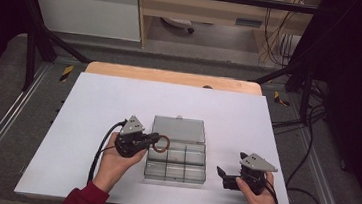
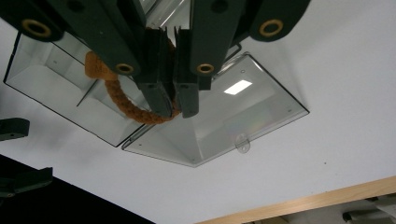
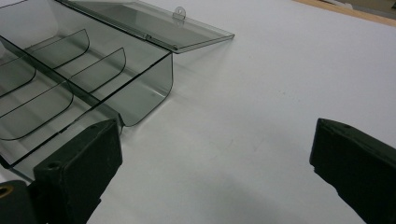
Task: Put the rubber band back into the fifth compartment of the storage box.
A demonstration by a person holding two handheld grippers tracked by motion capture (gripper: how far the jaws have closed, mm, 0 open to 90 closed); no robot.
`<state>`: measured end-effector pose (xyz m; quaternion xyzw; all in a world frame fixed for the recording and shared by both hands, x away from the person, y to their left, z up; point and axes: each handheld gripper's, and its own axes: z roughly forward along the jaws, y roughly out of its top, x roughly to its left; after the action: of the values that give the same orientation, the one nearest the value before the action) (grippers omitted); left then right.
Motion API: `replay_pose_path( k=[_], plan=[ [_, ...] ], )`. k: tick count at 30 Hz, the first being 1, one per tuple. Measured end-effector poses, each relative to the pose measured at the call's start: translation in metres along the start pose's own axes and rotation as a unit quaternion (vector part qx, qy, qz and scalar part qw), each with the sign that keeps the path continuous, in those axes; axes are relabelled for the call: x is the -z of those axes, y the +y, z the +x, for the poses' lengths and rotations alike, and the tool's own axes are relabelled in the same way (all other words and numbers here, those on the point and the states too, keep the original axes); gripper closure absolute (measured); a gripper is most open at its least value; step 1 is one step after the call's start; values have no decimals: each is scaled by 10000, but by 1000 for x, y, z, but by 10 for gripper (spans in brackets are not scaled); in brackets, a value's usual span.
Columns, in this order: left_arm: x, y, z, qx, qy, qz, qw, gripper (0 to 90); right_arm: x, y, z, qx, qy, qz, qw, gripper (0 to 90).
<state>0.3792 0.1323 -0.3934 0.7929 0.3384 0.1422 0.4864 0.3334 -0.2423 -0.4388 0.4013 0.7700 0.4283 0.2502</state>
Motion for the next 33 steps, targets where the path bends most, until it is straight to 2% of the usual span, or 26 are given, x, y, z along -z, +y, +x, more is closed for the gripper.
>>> replay_pose_path(
  k=[18,33],
  plan=[
    [-14,-4,-21,-164,-269,155,9994,854,-1,0,0,21,-2,31,10000,25],
    [-24,-9,-34,-318,-480,358,9977,854,-1,0,0,42,1,46,10000,25]
  ],
)
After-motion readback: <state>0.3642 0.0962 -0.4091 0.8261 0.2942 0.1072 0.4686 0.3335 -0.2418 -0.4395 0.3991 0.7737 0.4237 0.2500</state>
